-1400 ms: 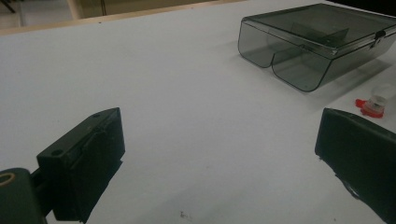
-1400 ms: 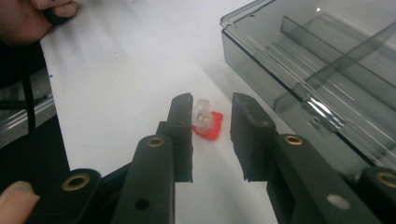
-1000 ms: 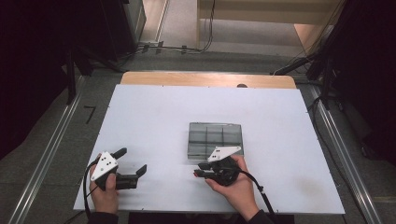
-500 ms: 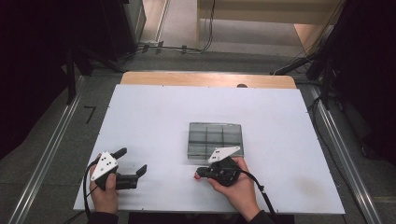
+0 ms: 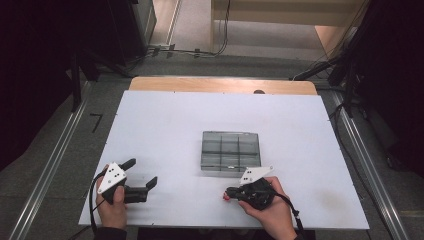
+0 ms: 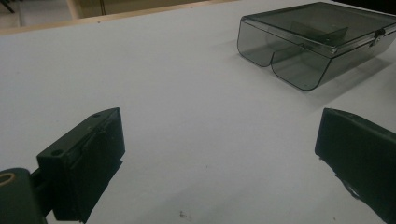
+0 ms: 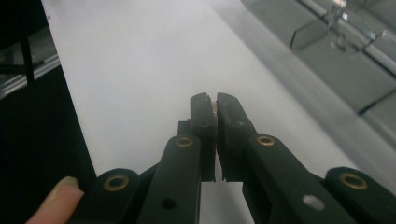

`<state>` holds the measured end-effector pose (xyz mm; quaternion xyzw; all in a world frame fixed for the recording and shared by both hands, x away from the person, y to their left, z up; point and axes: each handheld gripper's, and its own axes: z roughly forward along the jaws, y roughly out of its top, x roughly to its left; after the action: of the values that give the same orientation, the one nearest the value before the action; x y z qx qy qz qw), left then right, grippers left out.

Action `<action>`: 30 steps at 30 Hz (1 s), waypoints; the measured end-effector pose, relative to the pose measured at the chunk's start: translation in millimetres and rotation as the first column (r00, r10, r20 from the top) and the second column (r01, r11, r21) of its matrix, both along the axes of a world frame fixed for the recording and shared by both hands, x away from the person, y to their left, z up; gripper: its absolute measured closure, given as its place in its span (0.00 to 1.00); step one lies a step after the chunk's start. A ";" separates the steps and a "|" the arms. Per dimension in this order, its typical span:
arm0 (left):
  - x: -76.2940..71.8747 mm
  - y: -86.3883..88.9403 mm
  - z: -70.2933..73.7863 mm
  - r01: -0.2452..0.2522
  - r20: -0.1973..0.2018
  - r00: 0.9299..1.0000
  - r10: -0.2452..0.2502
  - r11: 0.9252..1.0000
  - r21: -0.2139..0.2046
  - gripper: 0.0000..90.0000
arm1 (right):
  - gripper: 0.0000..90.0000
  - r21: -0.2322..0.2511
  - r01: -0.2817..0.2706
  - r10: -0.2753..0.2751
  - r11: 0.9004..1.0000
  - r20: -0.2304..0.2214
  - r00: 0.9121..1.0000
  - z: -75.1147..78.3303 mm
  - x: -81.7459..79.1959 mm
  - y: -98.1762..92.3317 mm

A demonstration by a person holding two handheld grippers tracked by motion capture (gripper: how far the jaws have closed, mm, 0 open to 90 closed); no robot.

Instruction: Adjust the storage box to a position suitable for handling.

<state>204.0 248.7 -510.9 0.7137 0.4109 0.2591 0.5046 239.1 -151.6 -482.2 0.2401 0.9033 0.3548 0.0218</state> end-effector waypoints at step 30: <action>0.2 0.2 -0.1 0.000 0.000 1.000 0.000 1.000 -0.006 0.02 | 0.07 0.108 0.099 -0.102 0.989 0.021 0.995 47.6 62.4 -8.3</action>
<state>204.2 248.9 -510.9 0.7121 0.4116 0.2581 0.5068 301.5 -159.9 -434.6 0.2816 0.8694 0.4042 0.0386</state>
